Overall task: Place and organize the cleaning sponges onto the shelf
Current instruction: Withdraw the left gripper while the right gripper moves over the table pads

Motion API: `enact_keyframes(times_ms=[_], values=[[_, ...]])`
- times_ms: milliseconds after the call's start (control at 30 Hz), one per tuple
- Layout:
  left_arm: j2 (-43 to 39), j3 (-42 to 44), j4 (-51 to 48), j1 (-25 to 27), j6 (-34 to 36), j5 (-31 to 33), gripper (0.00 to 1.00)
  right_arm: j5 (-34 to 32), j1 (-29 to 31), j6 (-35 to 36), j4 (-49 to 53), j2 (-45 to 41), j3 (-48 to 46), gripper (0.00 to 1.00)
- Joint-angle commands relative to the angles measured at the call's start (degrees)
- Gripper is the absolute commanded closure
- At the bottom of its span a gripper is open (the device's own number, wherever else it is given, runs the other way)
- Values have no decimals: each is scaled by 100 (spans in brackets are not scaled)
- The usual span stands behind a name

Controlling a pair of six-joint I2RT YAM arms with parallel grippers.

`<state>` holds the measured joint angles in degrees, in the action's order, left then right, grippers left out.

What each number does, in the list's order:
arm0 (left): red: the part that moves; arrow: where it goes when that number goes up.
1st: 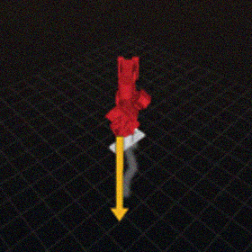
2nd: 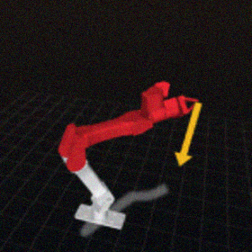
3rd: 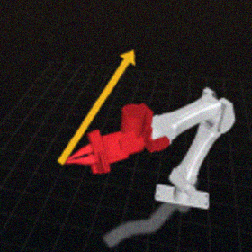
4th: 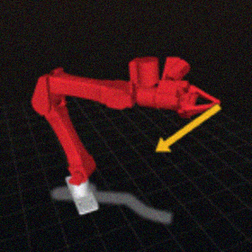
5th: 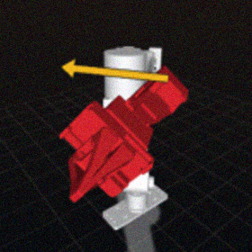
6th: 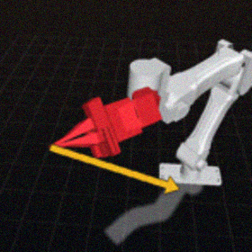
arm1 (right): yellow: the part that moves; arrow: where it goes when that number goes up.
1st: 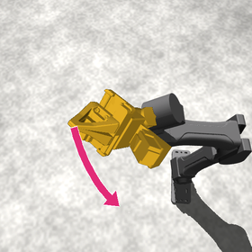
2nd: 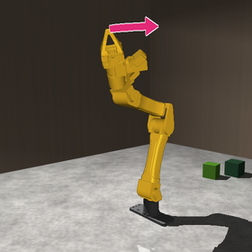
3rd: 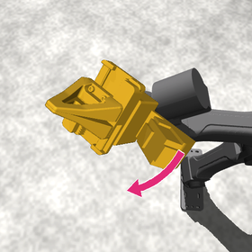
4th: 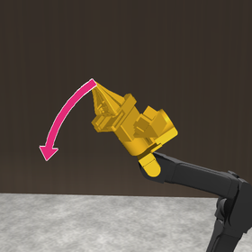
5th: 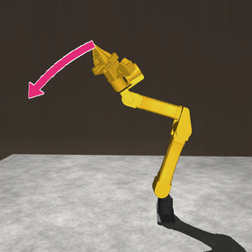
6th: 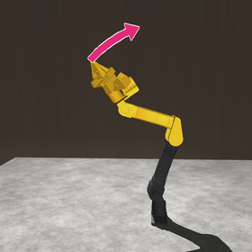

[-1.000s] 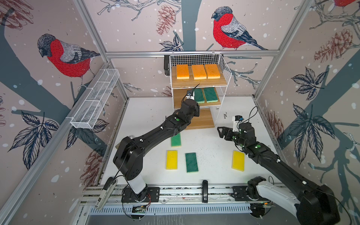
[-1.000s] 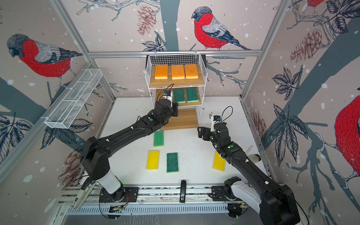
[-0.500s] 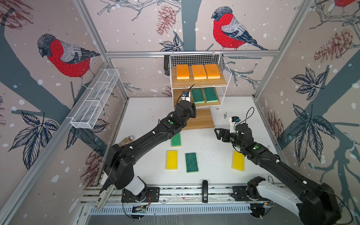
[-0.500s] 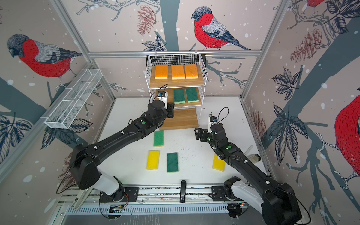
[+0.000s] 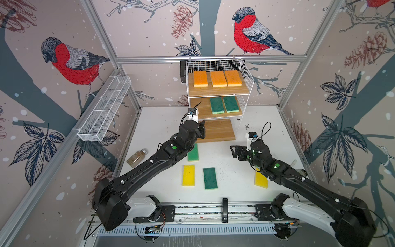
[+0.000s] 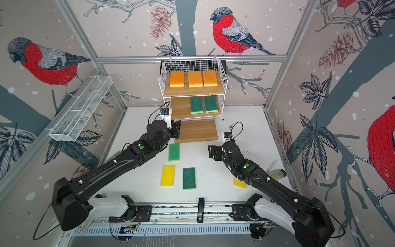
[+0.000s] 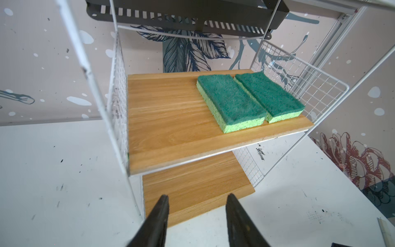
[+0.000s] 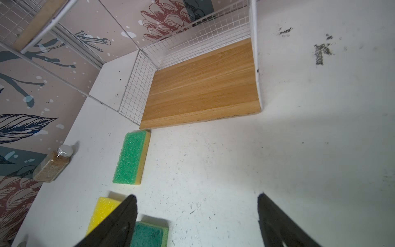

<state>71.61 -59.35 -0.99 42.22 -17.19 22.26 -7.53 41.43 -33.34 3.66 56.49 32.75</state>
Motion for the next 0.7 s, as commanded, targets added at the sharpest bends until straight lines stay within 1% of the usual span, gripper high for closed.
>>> enact_keyframes(times_ms=[0, 67, 200, 500, 667], values=[[-259, 187, 7, -25, -83, 234, 53, -468, 218, -314, 37, -2, -48, 13], [-421, 508, 13, -36, -98, 311, 51, -598, 370, -430, 68, 15, -58, 13], [-716, 857, -127, -138, -325, 309, 50, -978, 854, -653, 117, 106, -58, 13], [-1322, 1370, -507, -352, -736, 264, 48, -1166, 1834, -1094, 414, 804, 98, 14], [-1537, 1485, -781, -425, -904, 217, 45, -1283, 2370, -1458, 511, 1136, 97, 14]])
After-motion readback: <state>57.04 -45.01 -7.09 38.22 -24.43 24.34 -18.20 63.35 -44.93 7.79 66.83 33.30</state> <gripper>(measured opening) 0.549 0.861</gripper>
